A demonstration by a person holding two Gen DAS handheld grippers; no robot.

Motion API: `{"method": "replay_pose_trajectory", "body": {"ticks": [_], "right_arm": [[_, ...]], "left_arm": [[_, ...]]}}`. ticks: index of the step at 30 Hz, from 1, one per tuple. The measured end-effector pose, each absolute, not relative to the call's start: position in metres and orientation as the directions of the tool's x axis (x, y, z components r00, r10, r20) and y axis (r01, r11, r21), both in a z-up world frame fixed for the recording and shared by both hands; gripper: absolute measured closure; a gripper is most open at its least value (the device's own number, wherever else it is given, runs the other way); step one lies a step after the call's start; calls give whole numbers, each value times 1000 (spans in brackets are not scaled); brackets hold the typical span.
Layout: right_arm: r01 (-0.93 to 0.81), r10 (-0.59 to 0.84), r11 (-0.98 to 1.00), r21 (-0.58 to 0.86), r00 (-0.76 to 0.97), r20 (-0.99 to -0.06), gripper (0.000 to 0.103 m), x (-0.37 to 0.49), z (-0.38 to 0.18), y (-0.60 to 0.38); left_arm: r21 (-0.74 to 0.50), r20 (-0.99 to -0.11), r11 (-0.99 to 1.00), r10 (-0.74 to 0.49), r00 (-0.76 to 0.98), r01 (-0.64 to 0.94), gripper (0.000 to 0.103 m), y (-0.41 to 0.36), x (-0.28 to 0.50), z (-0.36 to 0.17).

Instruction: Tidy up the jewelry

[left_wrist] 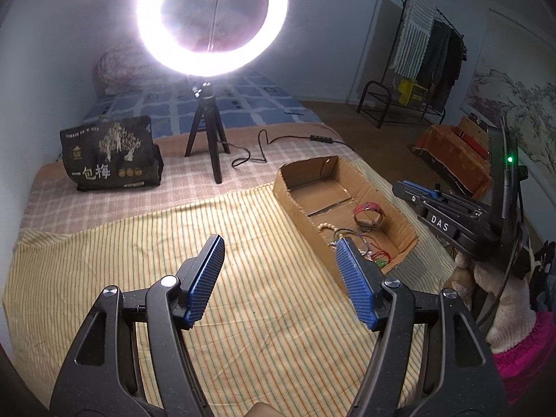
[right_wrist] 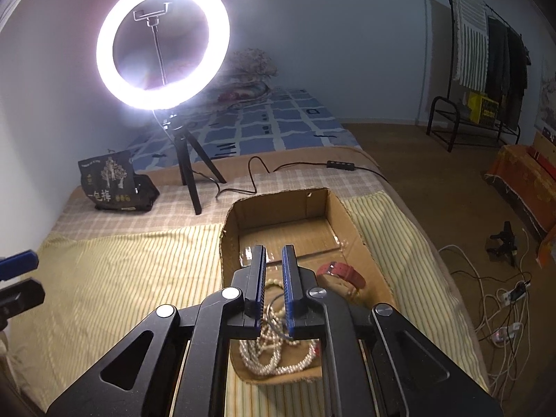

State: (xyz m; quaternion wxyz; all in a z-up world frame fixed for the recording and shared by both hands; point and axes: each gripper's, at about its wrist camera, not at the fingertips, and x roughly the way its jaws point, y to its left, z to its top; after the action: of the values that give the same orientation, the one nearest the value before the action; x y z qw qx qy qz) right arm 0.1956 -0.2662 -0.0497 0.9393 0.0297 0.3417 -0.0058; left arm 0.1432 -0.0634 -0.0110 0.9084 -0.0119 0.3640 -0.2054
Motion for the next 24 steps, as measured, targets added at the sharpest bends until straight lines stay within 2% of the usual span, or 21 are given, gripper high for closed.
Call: {"method": "replay_pose_trajectory", "body": {"ticks": [3,5,7,8,10,11,13,16,18,24], "right_arm": [[29,7,999,46,768,-640,90,185,-45,-267],[26,9,999,45,774,-633,79,177,-41,-267],[24,10,999,46,782,-623,64,169,-36,-267],[24,6,999,41,789,-614,63,163,-32,-267],[23,1,999,33,797,-604,55,157,-28,-266],[24,-1,999,30,802,-598,52,153,-26,-266],[31,-9,999,28,812,-583,40,145,-23,-266],[47,-30,999,16,826,-563,31,136,-19,-267],[64,-51,998,4,836,-547,23,131,-17,-268],[94,-82,996,-4,849,-521,22,125,-14,-270]], "left_arm": [[-154,-640,913,-383,666,378,34,-71,134,-7],[-139,-628,912,-382,678,385,34,-76,128,-3],[-127,-615,912,-381,690,390,34,-80,122,0],[-122,-609,913,-379,697,390,34,-82,120,1],[-110,-598,915,-373,709,388,27,-84,116,4],[-107,-593,916,-371,715,387,19,-84,114,5],[-96,-575,918,-366,732,385,17,-85,108,8],[-59,-563,927,-337,755,370,15,-85,102,11],[-47,-559,929,-329,761,368,5,-86,98,13],[20,-519,934,-294,802,356,2,-90,87,16]]}}
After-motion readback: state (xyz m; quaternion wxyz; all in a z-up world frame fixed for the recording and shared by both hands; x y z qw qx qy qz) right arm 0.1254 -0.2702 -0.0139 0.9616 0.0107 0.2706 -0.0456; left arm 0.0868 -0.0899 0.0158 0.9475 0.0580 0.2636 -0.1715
